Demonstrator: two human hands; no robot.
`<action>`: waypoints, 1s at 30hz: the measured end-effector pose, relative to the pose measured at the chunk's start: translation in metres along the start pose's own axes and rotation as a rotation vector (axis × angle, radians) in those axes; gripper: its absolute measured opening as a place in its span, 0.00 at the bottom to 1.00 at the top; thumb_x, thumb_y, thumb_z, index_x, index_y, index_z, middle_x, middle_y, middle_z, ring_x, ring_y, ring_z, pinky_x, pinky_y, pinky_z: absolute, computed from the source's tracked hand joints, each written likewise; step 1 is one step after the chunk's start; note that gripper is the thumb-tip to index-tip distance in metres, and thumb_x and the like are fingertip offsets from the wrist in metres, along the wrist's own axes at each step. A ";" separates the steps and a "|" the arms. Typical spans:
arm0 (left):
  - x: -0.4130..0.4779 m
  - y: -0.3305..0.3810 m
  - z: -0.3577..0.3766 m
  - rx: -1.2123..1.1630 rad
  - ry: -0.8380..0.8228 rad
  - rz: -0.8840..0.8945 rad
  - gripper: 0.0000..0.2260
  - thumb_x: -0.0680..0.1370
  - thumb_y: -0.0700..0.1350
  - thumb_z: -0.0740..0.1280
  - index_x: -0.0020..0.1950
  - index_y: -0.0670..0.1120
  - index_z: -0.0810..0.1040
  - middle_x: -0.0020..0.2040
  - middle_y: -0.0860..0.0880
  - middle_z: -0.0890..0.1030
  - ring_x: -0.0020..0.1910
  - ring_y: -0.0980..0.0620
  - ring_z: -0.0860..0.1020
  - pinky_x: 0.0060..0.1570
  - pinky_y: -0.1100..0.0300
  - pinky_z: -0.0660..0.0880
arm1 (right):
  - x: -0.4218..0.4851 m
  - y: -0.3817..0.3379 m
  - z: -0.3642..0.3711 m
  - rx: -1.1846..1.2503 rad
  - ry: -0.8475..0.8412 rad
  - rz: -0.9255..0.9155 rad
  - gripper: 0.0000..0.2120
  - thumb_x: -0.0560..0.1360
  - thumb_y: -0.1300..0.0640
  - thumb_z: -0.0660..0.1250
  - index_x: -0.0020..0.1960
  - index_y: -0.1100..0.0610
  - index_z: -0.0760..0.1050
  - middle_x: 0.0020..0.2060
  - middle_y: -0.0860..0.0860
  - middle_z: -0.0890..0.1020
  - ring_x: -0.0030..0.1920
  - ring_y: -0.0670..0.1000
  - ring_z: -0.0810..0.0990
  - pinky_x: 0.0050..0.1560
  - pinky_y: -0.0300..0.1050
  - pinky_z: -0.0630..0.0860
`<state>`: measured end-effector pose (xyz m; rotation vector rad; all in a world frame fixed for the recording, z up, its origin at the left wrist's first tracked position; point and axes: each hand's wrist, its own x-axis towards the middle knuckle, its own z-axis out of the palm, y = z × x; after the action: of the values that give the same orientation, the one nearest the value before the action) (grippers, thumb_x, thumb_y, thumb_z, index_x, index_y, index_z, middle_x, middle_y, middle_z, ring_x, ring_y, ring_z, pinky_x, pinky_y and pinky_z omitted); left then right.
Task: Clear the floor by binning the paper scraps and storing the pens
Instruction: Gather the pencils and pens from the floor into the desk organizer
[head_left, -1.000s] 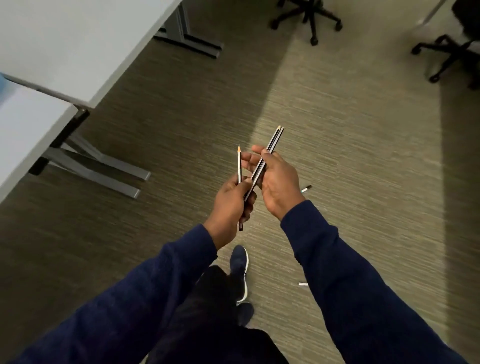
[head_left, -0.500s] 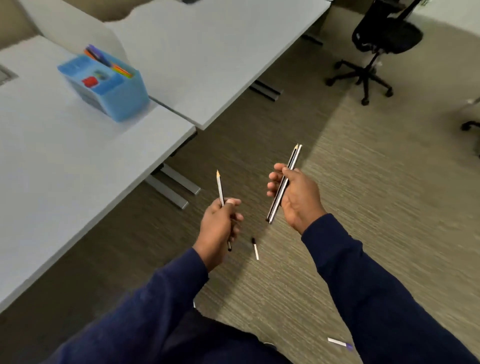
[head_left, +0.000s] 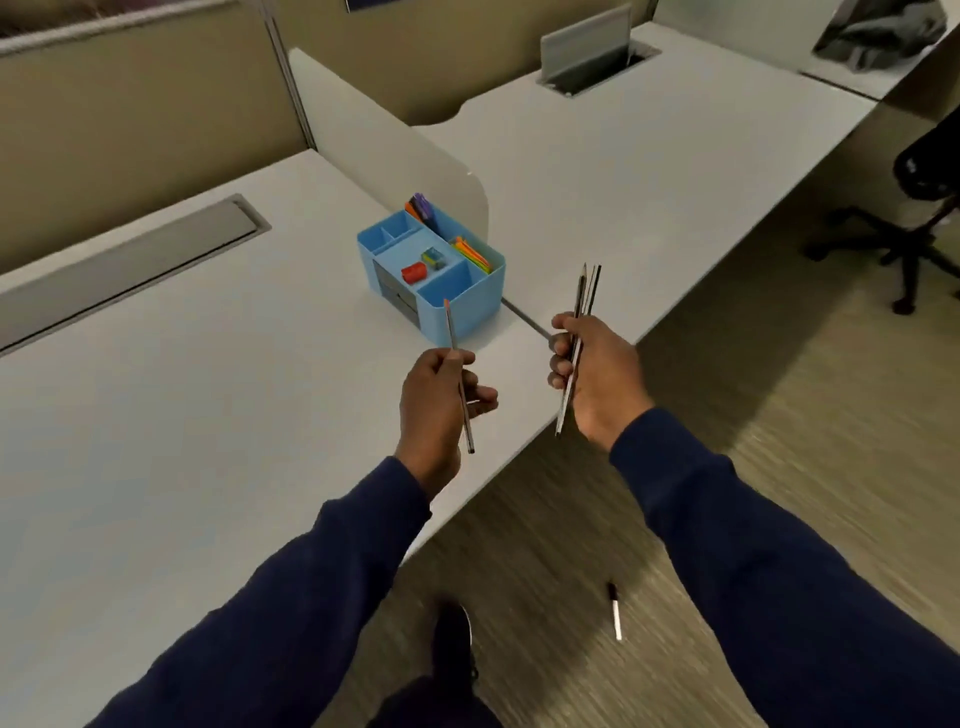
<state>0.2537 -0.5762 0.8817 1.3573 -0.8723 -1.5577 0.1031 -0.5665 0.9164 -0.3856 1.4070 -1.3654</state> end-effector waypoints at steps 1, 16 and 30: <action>0.011 0.009 0.001 -0.002 0.010 0.017 0.10 0.85 0.46 0.57 0.57 0.46 0.77 0.50 0.45 0.80 0.47 0.47 0.83 0.51 0.52 0.82 | 0.009 -0.005 0.010 -0.013 -0.003 -0.011 0.08 0.81 0.59 0.59 0.47 0.56 0.76 0.30 0.48 0.72 0.28 0.45 0.66 0.32 0.41 0.66; 0.134 0.081 0.018 0.441 0.237 0.533 0.09 0.82 0.44 0.64 0.60 0.43 0.79 0.57 0.46 0.81 0.53 0.53 0.80 0.54 0.62 0.78 | 0.122 -0.057 0.114 -0.006 -0.079 -0.276 0.11 0.81 0.66 0.53 0.46 0.54 0.70 0.37 0.52 0.80 0.41 0.52 0.80 0.49 0.43 0.78; 0.170 0.053 0.005 0.701 0.293 0.504 0.07 0.80 0.46 0.67 0.56 0.47 0.83 0.54 0.50 0.84 0.56 0.50 0.79 0.61 0.49 0.70 | 0.165 -0.035 0.152 -0.064 0.093 -0.234 0.23 0.78 0.41 0.66 0.32 0.53 0.66 0.26 0.47 0.66 0.27 0.46 0.65 0.31 0.42 0.70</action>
<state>0.2529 -0.7533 0.8664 1.6121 -1.5063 -0.6563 0.1536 -0.7878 0.9088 -0.5491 1.5217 -1.5464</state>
